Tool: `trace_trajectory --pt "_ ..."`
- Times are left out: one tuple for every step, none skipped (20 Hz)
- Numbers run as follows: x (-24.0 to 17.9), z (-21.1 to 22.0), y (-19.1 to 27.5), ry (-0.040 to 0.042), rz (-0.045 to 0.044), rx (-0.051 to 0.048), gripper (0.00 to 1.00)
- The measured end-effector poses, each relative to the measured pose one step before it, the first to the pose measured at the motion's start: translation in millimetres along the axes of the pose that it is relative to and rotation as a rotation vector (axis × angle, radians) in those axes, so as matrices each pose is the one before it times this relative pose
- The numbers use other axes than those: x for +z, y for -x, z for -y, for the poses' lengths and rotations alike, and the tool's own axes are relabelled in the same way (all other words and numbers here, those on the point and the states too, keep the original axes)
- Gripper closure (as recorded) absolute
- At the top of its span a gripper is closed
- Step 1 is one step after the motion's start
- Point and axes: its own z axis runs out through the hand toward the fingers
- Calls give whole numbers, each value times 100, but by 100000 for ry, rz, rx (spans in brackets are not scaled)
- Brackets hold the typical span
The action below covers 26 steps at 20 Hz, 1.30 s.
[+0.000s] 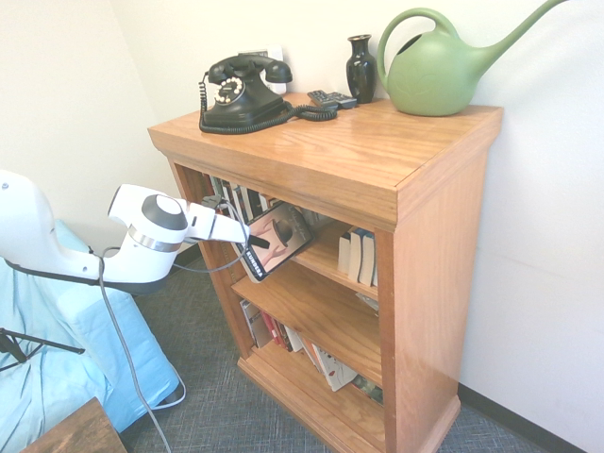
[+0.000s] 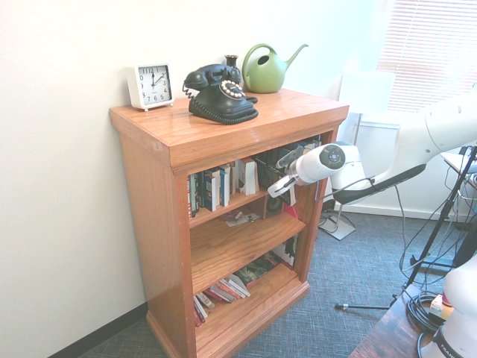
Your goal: Organize the shelf
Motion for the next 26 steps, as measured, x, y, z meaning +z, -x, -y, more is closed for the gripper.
trace_trajectory --pt "366 134 -324 -97 84 830 100" --pt "310 125 -309 -68 -15 752 100" --pt "342 108 -276 27 112 824 100" --pt "316 110 -310 87 -65 703 100" --pt "303 87 -223 13 44 562 100" --pt "283 181 -212 -177 55 440 100" --pt "240 206 -86 -111 129 312 100" --pt "195 279 -93 -37 -49 176 100" --pt "155 287 5 -52 57 25 100" --pt "127 269 -17 -19 52 188 100" --pt "90 303 -105 12 43 448 100" --pt "84 243 -92 -62 398 624 100" --pt "67 226 -73 -176 460 681 100" --pt "66 233 -176 -295 446 853 100" --pt "65 196 -181 -172 591 996 100" --pt "92 170 -166 -107 799 1051 100" --pt "34 83 5 44 761 943 100" --pt "-14 61 -35 69 563 629 100" --pt "-15 48 -7 42 406 681 100" --pt "-8 35 1 27 309 458 100" --pt "-2 15 -8 30 177 182 100" --pt "1 -1 -6 15 38 -40 100" --pt "2 -4 -6 8 1 -123 100" --pt "2 -5 -11 11 -12 -194 100" --pt "3 -6 -16 31 -21 -301 100" --pt "6 -10 -24 71 -18 -254 100"
